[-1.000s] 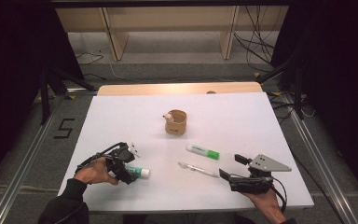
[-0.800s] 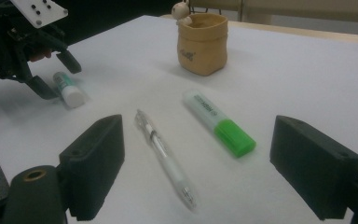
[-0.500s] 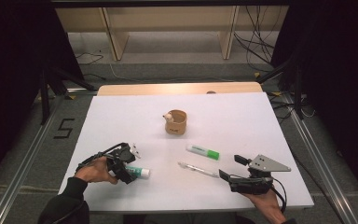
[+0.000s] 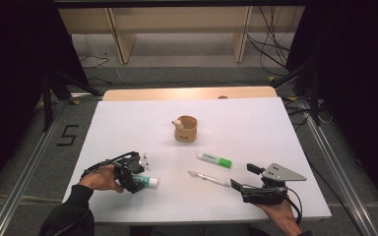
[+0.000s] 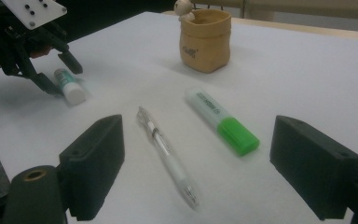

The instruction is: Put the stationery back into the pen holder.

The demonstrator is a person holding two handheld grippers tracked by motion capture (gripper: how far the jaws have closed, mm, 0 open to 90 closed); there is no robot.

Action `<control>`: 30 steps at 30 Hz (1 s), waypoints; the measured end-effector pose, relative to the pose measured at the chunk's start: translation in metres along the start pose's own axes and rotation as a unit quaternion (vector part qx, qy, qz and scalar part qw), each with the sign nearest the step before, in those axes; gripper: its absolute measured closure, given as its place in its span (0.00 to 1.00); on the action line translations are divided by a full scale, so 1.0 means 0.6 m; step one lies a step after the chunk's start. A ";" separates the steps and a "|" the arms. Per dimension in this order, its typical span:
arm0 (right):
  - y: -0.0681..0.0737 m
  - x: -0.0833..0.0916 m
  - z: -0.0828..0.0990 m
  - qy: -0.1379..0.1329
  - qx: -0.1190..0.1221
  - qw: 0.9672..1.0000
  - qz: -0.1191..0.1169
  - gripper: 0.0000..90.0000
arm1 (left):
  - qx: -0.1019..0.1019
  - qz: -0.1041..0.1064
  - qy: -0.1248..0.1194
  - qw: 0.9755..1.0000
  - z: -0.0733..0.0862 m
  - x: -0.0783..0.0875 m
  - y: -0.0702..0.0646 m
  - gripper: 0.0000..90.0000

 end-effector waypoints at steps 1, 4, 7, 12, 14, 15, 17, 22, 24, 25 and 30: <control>0.000 0.000 0.000 0.000 0.000 1.000 0.000 0.21 | -0.001 0.001 -0.002 1.000 0.000 0.000 0.000 0.44; 0.000 0.000 0.000 0.001 0.000 1.000 0.000 0.21 | -0.019 0.003 0.008 1.000 0.001 0.001 0.002 0.48; 0.000 0.001 0.001 0.001 0.000 1.000 0.001 0.21 | -0.021 0.003 0.007 1.000 0.002 0.001 0.002 0.52; 0.000 0.002 0.002 0.001 -0.002 1.000 0.002 0.21 | -0.040 0.008 0.009 0.999 0.002 0.002 0.002 0.58; 0.000 0.003 0.002 0.000 -0.002 1.000 0.003 0.21 | -0.043 0.010 0.006 0.999 0.002 0.002 0.001 0.61; 0.000 0.004 0.002 0.000 -0.002 1.000 0.003 0.21 | -0.048 0.012 0.006 0.999 0.002 0.002 0.001 0.62; -0.001 0.004 0.002 0.000 -0.002 1.000 0.004 0.21 | -0.061 0.014 0.004 0.998 0.001 0.003 0.001 0.65; -0.001 0.007 0.003 0.000 -0.003 1.000 0.006 0.21 | -0.061 0.014 0.000 0.998 0.001 0.003 0.004 0.72; -0.001 0.007 0.003 -0.001 -0.003 1.000 0.006 0.21 | -0.047 0.011 -0.003 0.999 0.001 0.004 0.005 0.73; -0.001 0.008 0.003 -0.001 -0.003 1.000 0.006 0.21 | -0.041 0.012 -0.005 0.999 0.002 0.005 0.008 0.73; -0.001 0.009 0.003 -0.002 -0.002 1.000 0.007 0.21 | 0.011 0.027 -0.031 0.999 0.000 0.013 0.017 0.73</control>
Point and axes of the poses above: each handheld gripper's, and its own axes: x roughly backward along the jaws, z roughly out of its underside, y roughly to its left, the point moved 1 cm from there along -x, roughly forward along the jaws, and after that the axes turned 14 degrees about -x, right-handed, at the moved point
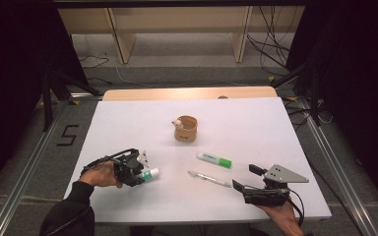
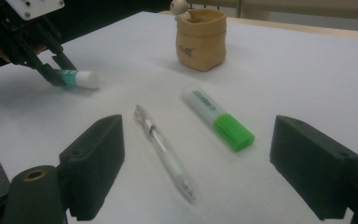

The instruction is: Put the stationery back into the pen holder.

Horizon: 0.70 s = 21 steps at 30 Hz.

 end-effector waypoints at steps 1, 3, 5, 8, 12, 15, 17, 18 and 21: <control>0.000 0.000 0.000 0.000 0.000 1.000 0.000 0.21 | 0.010 0.008 -0.006 1.000 -0.001 0.002 0.002 0.73; 0.001 0.000 0.000 0.000 0.000 1.000 0.000 0.21 | 0.032 0.024 -0.018 0.999 -0.005 0.005 0.003 0.73; 0.001 0.000 0.000 0.000 0.001 1.000 -0.001 0.21 | 0.054 0.040 -0.027 0.997 -0.009 0.009 0.005 0.73; 0.005 -0.001 -0.001 -0.003 0.002 1.000 -0.003 0.21 | 0.078 0.054 -0.038 0.995 -0.019 0.015 0.005 0.73; 0.012 0.001 -0.003 -0.005 0.011 1.000 -0.004 0.21 | 0.099 0.078 -0.049 0.991 -0.035 0.020 0.004 0.73; 0.016 -0.001 -0.004 -0.006 0.015 1.000 -0.006 0.21 | 0.106 0.081 -0.055 0.989 -0.050 0.021 -0.001 0.73; 0.021 -0.002 -0.005 -0.005 0.021 1.000 -0.008 0.21 | 0.102 0.091 -0.059 0.989 -0.061 0.021 -0.005 0.73; 0.024 -0.003 -0.006 -0.004 0.026 1.000 -0.009 0.21 | 0.100 0.095 -0.060 0.989 -0.067 0.021 -0.007 0.73; 0.034 -0.007 -0.008 -0.003 0.040 0.999 -0.013 0.21 | 0.091 0.099 -0.059 0.989 -0.087 0.020 -0.010 0.73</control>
Point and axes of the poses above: each handheld gripper's, and its own axes: x roughly backward along the jaws, z roughly out of its underside, y roughly to its left, the point moved 1 cm from there along -x, roughly forward along the jaws, and after that the axes turned 14 degrees about -x, right-handed, at the moved point
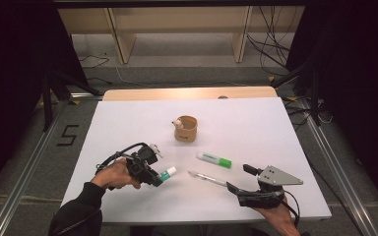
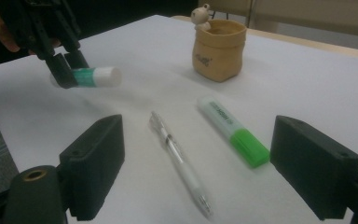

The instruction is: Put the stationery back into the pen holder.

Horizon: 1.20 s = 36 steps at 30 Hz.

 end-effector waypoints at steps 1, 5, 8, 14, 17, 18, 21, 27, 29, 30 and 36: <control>0.004 -0.001 -0.001 0.002 0.007 1.000 0.001 0.21 | 0.000 0.002 -0.001 1.000 -0.007 -0.002 -0.003 0.73; 0.018 -0.006 -0.004 0.006 0.037 0.999 0.000 0.21 | -0.017 0.012 0.002 1.000 -0.036 -0.007 -0.008 0.73; 0.028 -0.013 -0.003 0.014 0.059 0.998 0.003 0.21 | -0.024 0.014 0.005 1.000 -0.056 -0.014 -0.012 0.73; 0.047 -0.023 -0.003 0.021 0.105 0.994 0.011 0.21 | -0.027 0.018 0.010 0.999 -0.085 -0.025 -0.018 0.73; 0.057 -0.027 -0.003 0.026 0.136 0.990 0.014 0.22 | -0.024 0.020 0.012 0.999 -0.095 -0.028 -0.018 0.73; 0.060 -0.030 -0.004 0.027 0.143 0.989 0.014 0.22 | -0.026 0.022 0.015 0.999 -0.098 -0.029 -0.017 0.73; 0.067 -0.043 -0.004 0.034 0.164 0.986 0.013 0.22 | -0.029 0.026 0.016 0.999 -0.105 -0.033 -0.018 0.73; 0.096 -0.063 0.002 0.049 0.252 0.966 0.036 0.22 | -0.027 0.025 0.023 0.999 -0.107 -0.035 -0.022 0.73; 0.104 -0.068 0.006 0.052 0.281 0.957 0.042 0.23 | -0.025 0.027 0.024 0.999 -0.108 -0.035 -0.023 0.73; 0.107 -0.071 0.009 0.054 0.290 0.955 0.043 0.23 | -0.024 0.027 0.025 0.999 -0.108 -0.035 -0.023 0.73; 0.118 -0.084 0.018 0.063 0.334 0.939 0.053 0.23 | -0.027 0.038 0.027 0.999 -0.112 -0.039 -0.029 0.73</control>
Point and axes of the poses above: each handheld gripper's, and its own axes: x roughly backward along the jaws, z roughly out of its underside, y roughly to its left, the point moved 1 cm from there along -x, roughly forward along the jaws, and after that the axes turned 14 degrees about -x, right-handed, at the moved point
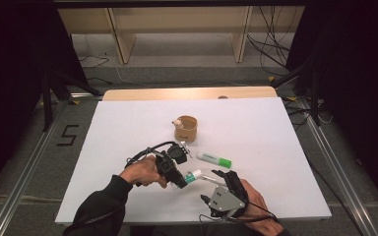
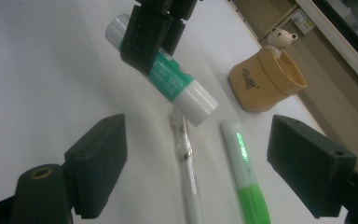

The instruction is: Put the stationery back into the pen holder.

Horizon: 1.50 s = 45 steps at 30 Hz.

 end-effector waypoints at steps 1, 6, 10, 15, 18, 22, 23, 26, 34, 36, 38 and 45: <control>0.002 -0.001 -0.001 -0.001 0.007 1.000 0.001 0.23 | -0.002 0.002 0.000 1.000 -0.001 0.000 -0.001 0.73; 0.010 -0.006 -0.002 0.002 0.035 0.999 0.008 0.24 | -0.004 0.006 -0.002 1.000 -0.005 0.003 -0.007 0.73; 0.021 -0.011 -0.004 0.002 0.065 0.998 0.019 0.25 | -0.007 0.010 0.002 1.000 -0.009 0.002 -0.011 0.73; 0.031 -0.016 -0.007 0.010 0.100 0.995 0.026 0.27 | -0.013 0.013 0.010 1.000 -0.015 -0.003 -0.018 0.73; 0.037 -0.021 -0.008 0.011 0.125 0.992 0.033 0.29 | -0.012 0.012 0.011 1.000 -0.017 -0.003 -0.022 0.73; 0.045 -0.026 -0.009 0.015 0.143 0.989 0.042 0.32 | -0.013 0.013 0.011 1.000 -0.021 -0.002 -0.024 0.73; 0.046 -0.028 -0.009 0.016 0.153 0.987 0.043 0.32 | -0.012 0.014 0.010 1.000 -0.022 -0.002 -0.024 0.73; 0.051 -0.029 -0.010 0.018 0.153 0.987 0.049 0.34 | -0.010 0.017 0.010 1.000 -0.023 -0.003 -0.025 0.73; 0.055 -0.034 -0.011 0.018 0.179 0.982 0.055 0.38 | -0.010 0.022 0.011 1.000 -0.027 -0.004 -0.028 0.73; 0.056 -0.034 -0.010 0.020 0.183 0.981 0.060 0.40 | -0.014 0.025 0.016 0.999 -0.027 -0.005 -0.028 0.73; 0.057 -0.035 -0.008 0.020 0.191 0.979 0.064 0.41 | -0.012 0.025 0.016 0.999 -0.028 -0.007 -0.028 0.73; 0.063 -0.038 -0.006 0.023 0.201 0.977 0.071 0.49 | -0.012 0.025 0.018 0.999 -0.031 -0.011 -0.032 0.73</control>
Point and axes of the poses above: each handheld gripper's, and its own axes: x roughly backward along the jaws, z roughly out of its underside, y roughly to its left, the point moved 1 cm from there along -x, roughly forward along the jaws, and after that the axes turned 14 degrees about -x, right-handed, at the moved point
